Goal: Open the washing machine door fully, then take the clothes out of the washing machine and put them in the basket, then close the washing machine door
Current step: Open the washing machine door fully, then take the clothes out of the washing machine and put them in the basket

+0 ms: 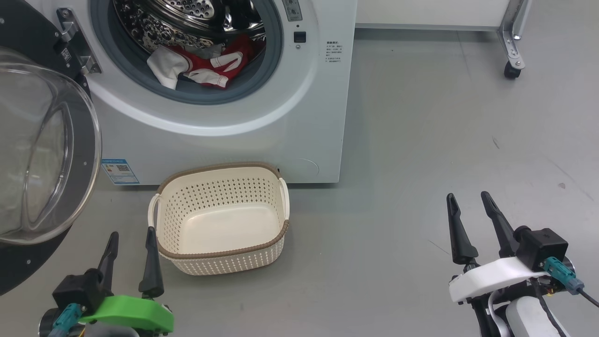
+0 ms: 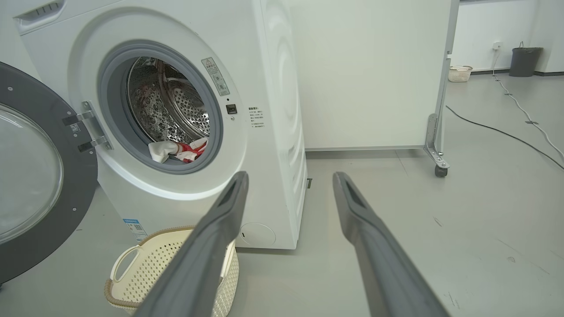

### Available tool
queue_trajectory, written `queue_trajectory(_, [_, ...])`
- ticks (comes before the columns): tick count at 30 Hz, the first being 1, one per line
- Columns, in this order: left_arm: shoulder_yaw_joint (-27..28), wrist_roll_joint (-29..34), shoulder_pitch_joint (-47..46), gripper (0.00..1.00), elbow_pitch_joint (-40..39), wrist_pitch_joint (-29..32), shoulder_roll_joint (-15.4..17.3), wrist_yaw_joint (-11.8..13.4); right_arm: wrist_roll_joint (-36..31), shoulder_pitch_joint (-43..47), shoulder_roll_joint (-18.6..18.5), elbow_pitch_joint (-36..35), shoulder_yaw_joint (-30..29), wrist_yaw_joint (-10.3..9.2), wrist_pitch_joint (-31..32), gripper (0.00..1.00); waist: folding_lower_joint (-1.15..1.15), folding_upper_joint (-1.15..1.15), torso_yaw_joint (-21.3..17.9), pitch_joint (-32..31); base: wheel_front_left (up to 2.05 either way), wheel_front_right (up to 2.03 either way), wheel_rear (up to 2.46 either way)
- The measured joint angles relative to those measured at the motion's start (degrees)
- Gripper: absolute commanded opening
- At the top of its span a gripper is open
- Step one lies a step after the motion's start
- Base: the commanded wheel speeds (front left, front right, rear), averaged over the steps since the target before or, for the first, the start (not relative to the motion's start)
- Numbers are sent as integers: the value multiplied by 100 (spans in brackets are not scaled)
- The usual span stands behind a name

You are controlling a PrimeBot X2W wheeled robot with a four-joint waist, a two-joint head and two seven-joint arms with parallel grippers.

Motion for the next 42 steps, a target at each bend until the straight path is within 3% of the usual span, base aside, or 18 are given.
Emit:
queue_trajectory(26, [-131, -31, 89, 100, -121, 0, -1, -166, -9, 14, 43, -2, -10, 19, 0, 100, 0, 0, 1, 22, 3, -3, 0])
queue_trajectory(42, [-145, -47, 99, 100, -167, 0, 1, -166, -10, 17, 54, 7, -1, 46, 0, 100, 0, 0, 22, 13, 60, -60, 0])
